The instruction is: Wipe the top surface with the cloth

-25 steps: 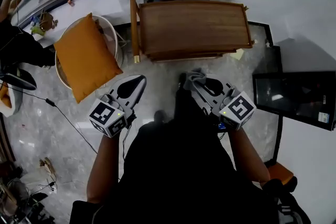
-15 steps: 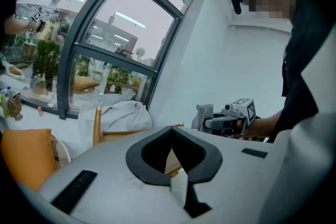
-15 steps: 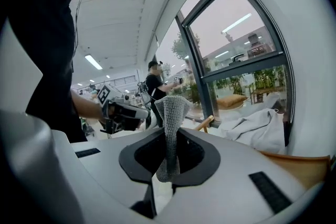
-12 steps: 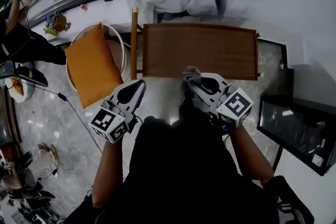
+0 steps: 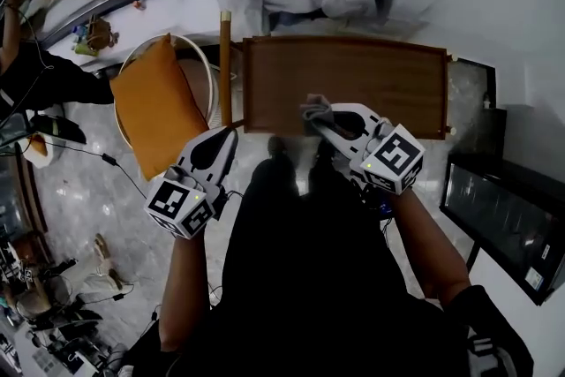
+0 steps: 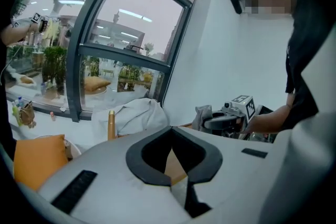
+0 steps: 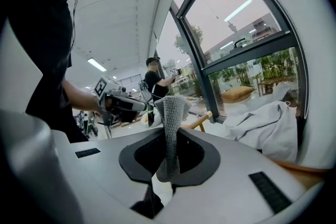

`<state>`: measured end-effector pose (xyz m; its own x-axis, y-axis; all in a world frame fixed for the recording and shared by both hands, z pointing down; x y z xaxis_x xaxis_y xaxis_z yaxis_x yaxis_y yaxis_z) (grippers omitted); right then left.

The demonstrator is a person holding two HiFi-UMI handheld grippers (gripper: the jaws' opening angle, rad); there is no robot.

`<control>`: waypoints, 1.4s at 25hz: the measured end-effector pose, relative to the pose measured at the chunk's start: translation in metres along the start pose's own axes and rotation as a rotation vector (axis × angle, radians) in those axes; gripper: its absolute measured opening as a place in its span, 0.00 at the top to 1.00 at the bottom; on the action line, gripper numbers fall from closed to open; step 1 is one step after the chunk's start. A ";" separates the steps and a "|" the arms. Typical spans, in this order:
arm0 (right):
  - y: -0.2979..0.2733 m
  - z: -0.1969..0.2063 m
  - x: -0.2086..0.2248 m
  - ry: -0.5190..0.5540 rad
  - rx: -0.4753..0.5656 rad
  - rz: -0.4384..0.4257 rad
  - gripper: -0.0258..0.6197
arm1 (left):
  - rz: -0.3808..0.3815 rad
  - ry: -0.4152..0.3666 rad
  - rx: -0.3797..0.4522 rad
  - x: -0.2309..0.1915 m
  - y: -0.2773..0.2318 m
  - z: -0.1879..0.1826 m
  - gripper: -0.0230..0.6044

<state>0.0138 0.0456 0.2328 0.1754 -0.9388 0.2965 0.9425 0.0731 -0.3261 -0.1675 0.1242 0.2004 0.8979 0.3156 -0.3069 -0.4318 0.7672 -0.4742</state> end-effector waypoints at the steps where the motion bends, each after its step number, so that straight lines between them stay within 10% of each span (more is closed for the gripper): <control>1: -0.007 -0.003 0.006 -0.001 -0.010 0.001 0.90 | 0.000 -0.001 0.001 -0.008 -0.003 -0.001 0.95; 19: -0.194 0.007 0.100 -0.269 -0.219 0.115 0.90 | 0.151 0.105 -0.057 -0.148 -0.067 -0.005 0.95; 35: -0.277 0.098 0.155 -0.424 -0.387 0.152 0.90 | 0.056 0.143 -0.190 -0.170 -0.110 0.020 0.95</control>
<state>-0.1917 -0.0868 0.4573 0.4738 -0.7054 0.5272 0.7395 -0.0064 -0.6731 -0.2712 -0.0027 0.3209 0.8565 0.2622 -0.4446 -0.5013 0.6274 -0.5958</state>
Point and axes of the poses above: the fingertips, and each gripper's own axes: y backward along the fingers, x to its right, z out of its underside, the point moved 4 cm from there along y, backward along the fingers, and after that the axes turned 3 degrees about -x, right-handed, at the moved point
